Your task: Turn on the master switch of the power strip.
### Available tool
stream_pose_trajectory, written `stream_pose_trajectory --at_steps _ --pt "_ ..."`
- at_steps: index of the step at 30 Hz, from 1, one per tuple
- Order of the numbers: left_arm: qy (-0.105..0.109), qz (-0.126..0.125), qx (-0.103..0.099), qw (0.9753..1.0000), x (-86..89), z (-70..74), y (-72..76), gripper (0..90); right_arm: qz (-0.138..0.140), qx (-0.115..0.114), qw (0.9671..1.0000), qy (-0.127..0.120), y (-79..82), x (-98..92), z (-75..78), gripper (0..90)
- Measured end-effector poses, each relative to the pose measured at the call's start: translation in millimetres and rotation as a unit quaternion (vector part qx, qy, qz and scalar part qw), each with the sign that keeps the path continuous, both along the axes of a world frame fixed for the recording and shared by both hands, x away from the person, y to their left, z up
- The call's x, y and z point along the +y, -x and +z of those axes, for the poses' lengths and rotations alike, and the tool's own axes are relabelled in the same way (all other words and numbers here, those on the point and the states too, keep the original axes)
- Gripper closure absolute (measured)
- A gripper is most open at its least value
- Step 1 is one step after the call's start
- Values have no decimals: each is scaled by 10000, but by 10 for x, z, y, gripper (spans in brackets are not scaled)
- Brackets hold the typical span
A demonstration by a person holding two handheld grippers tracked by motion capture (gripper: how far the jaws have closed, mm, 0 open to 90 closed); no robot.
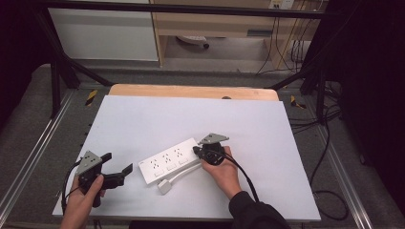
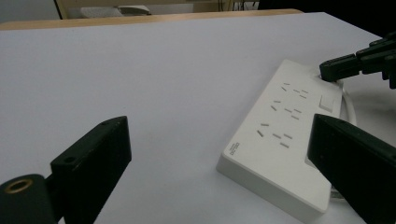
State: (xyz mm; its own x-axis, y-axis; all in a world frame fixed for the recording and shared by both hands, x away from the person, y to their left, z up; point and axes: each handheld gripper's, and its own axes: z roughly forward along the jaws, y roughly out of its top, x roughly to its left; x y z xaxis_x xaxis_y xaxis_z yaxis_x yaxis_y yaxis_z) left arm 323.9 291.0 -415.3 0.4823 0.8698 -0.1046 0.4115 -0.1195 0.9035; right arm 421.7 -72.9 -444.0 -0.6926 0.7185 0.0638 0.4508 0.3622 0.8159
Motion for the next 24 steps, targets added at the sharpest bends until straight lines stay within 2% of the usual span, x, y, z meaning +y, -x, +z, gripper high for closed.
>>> stream_pose_trajectory --at_steps 24 --pt "-39 7 -24 10000 15 5 -1 61 -51 -35 9999 -107 6 -2 -11 900"
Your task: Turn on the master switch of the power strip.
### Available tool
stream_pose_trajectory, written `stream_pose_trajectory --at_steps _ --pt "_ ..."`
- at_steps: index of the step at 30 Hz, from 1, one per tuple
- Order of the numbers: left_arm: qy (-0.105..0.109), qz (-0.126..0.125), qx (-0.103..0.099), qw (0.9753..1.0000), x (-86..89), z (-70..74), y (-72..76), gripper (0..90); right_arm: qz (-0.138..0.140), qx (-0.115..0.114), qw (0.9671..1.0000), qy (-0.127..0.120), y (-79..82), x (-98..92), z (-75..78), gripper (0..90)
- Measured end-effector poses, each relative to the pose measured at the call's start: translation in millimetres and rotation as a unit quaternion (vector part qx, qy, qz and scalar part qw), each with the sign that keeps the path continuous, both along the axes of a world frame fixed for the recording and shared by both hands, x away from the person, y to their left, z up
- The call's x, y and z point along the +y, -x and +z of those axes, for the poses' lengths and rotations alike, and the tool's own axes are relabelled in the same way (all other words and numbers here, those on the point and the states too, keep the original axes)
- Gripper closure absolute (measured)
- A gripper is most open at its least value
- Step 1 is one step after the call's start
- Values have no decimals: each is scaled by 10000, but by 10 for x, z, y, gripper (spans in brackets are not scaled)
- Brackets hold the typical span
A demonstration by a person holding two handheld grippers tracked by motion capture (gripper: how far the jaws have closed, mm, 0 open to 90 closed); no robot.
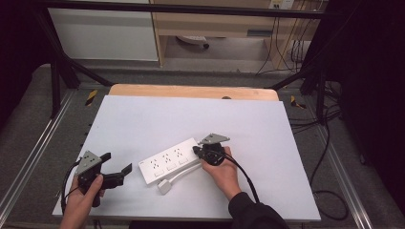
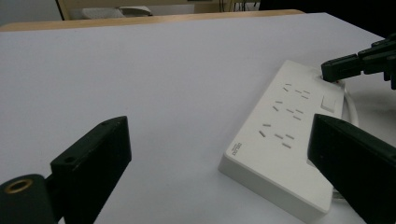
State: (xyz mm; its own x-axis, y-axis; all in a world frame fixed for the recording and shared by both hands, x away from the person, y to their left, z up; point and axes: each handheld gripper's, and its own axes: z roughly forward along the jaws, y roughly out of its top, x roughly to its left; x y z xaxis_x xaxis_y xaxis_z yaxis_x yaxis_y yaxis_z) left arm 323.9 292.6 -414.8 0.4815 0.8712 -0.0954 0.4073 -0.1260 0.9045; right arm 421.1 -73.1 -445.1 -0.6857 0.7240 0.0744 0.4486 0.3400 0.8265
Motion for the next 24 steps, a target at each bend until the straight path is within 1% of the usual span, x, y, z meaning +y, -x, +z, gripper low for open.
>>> stream_pose_trajectory --at_steps 9,24 --pt "-4 7 2 10000 6 -1 -3 61 -1 -13 10000 -23 8 11 3 900" --pt "15 16 1 10000 10 0 -2 61 0 34 10000 -76 -10 13 14 900"
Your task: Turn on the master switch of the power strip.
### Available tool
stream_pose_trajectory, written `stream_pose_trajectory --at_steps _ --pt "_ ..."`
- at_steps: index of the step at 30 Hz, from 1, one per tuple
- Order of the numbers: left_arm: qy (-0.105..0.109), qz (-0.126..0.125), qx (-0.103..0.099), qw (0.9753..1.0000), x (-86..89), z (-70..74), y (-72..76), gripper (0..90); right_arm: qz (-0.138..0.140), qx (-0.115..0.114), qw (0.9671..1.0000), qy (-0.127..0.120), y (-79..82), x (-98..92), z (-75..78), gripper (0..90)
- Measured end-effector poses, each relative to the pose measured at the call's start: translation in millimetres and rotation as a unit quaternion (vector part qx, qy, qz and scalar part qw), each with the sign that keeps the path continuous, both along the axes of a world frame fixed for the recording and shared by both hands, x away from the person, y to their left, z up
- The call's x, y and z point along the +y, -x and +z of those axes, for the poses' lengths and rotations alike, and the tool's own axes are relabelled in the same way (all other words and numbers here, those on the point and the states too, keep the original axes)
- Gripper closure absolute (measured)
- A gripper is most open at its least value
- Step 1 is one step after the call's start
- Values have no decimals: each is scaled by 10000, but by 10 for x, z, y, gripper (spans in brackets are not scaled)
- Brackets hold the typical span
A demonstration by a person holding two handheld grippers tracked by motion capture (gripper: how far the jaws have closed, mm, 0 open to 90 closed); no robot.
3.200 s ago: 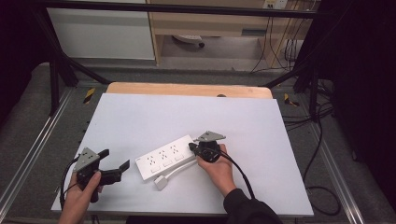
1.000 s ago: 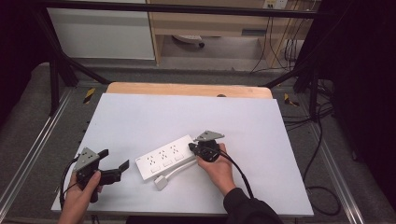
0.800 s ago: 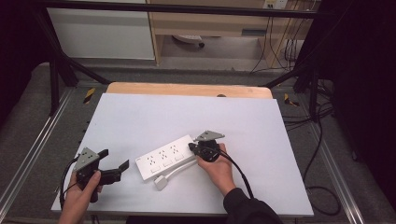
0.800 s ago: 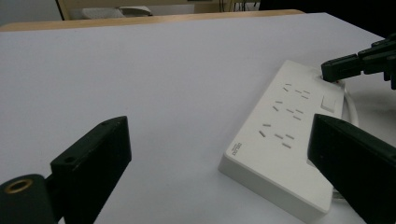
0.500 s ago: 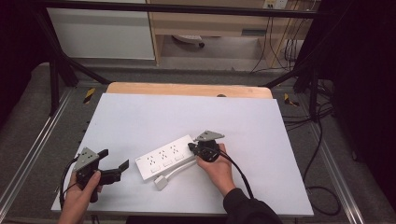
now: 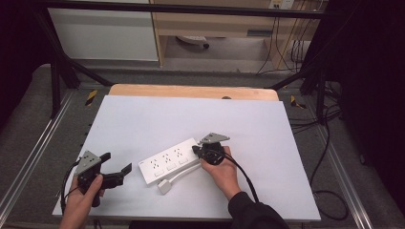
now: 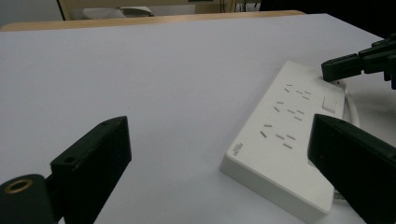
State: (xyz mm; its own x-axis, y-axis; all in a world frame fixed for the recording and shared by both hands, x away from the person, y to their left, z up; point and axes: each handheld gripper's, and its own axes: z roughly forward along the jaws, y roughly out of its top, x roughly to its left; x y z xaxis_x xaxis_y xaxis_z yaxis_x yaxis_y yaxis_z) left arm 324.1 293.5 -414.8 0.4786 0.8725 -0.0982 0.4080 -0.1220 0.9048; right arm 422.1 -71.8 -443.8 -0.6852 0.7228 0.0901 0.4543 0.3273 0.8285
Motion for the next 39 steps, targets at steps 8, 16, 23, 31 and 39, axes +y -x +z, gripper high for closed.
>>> stream_pose_trajectory --at_steps 8,16,23,31,39 --pt "21 5 -3 10000 5 2 1 61 -18 -21 10000 2 -1 -2 4 900" --pt "10 20 -18 10000 11 4 0 61 -8 -11 10000 -7 -2 -8 7 900" --pt "12 25 -22 10000 13 4 0 61 -14 -26 10000 -95 1 -30 46 900" --pt "18 20 -13 10000 11 2 -2 61 -64 -15 9998 -190 -10 -98 109 900" --pt "24 28 -10 10000 11 2 0 61 -129 -47 9995 -280 -35 -170 217 787"
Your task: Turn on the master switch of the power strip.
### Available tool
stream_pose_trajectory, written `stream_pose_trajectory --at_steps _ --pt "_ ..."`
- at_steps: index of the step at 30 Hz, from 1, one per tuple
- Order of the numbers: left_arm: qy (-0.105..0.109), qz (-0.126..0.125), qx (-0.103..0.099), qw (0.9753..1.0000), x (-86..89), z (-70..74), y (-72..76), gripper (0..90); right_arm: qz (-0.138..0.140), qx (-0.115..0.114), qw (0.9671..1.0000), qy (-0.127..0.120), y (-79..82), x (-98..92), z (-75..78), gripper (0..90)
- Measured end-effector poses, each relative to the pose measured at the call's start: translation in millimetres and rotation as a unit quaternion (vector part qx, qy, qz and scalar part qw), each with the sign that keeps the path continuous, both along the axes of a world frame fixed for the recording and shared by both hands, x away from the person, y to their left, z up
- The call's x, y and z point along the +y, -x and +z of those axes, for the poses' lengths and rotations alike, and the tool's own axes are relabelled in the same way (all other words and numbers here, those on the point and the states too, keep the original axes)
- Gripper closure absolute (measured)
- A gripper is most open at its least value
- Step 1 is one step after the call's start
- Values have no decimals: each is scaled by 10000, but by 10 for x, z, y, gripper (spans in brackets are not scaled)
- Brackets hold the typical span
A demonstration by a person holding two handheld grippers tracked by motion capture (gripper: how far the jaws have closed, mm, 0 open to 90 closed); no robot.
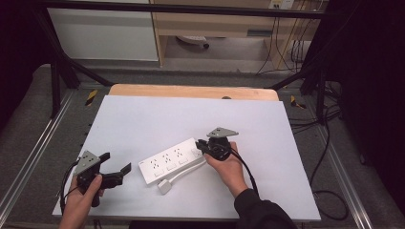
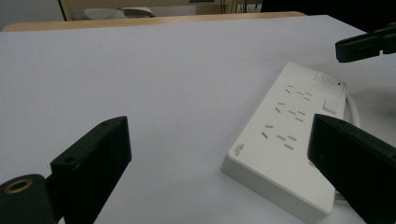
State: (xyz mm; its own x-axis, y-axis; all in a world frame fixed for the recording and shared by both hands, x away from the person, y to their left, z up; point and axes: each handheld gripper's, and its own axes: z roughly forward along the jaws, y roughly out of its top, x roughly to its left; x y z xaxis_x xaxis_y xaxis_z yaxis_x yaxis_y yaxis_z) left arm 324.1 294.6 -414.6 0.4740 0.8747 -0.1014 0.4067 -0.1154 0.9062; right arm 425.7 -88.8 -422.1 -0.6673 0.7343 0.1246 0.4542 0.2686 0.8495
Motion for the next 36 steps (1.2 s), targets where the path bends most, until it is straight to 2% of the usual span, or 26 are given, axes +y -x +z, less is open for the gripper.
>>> stream_pose_trajectory --at_steps 1,2,7,9,17,18,23,28,36 --pt "1 2 1 10000 0 0 -1 61 0 0 10000 0 0 0 0 787" --pt "2 0 2 10000 0 0 0 61 -8 45 10000 -47 -5 -28 30 694" --pt "3 -2 11 10000 -2 -1 -1 61 -111 91 9999 -49 -28 -93 110 438" --pt "8 -10 4 10000 -1 0 -1 61 -147 194 9997 -88 -37 -121 150 344" --pt "30 1 14 10000 7 6 9 61 -306 167 9994 -64 -29 -285 311 116" --pt "30 1 14 10000 7 6 9 61 -333 205 9992 -81 -27 -307 329 97" --pt "70 12 11 10000 5 11 24 60 -398 91 9989 -214 -6 -449 408 63" --pt "82 -13 34 10000 2 14 36 60 -569 -146 9980 -217 8 -558 450 75" --pt "87 -6 30 10000 24 20 74 59 -793 -254 9959 -352 37 -800 530 77"
